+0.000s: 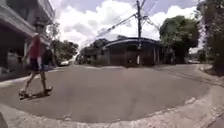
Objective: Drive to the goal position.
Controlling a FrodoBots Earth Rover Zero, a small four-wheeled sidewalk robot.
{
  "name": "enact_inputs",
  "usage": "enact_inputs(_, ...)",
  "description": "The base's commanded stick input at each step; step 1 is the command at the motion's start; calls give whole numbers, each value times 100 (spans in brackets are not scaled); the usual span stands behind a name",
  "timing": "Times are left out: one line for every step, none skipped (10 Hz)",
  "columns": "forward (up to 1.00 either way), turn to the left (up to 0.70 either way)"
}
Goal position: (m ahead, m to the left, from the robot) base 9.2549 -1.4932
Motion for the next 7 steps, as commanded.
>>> enact_inputs(100, 0)
enact_inputs(100, 0)
enact_inputs(100, 0)
enact_inputs(100, 0)
enact_inputs(100, 0)
enact_inputs(100, 0)
enact_inputs(100, 0)
